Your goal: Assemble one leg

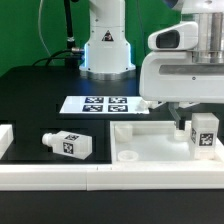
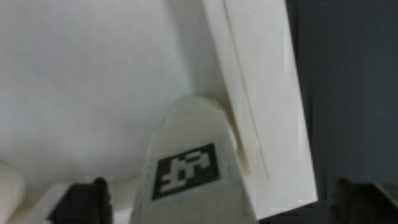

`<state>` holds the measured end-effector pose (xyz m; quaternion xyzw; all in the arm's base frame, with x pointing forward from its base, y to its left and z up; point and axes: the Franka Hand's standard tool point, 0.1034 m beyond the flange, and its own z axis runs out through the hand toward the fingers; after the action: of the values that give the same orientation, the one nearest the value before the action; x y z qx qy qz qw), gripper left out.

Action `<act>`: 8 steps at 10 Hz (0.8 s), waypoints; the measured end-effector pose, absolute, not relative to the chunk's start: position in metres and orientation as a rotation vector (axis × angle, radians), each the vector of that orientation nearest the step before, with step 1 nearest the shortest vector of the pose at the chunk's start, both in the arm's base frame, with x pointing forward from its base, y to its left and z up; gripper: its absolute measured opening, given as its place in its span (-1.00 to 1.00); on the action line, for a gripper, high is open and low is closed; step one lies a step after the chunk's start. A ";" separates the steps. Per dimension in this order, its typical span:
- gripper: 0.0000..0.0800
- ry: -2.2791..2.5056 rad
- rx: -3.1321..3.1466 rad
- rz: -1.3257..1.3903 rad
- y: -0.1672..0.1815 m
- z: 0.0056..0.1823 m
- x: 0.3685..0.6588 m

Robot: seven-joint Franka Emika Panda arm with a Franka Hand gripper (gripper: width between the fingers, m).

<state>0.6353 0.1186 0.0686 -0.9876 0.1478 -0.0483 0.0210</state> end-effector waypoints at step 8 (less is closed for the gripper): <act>-0.29 1.396 -2.745 -0.123 0.118 0.068 0.636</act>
Offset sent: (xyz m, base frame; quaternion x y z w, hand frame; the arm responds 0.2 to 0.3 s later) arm 0.0000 0.0000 0.0000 0.0000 0.0000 0.0000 1.0000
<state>0.6355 0.1179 0.0679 -0.8902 0.4529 -0.0400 0.0297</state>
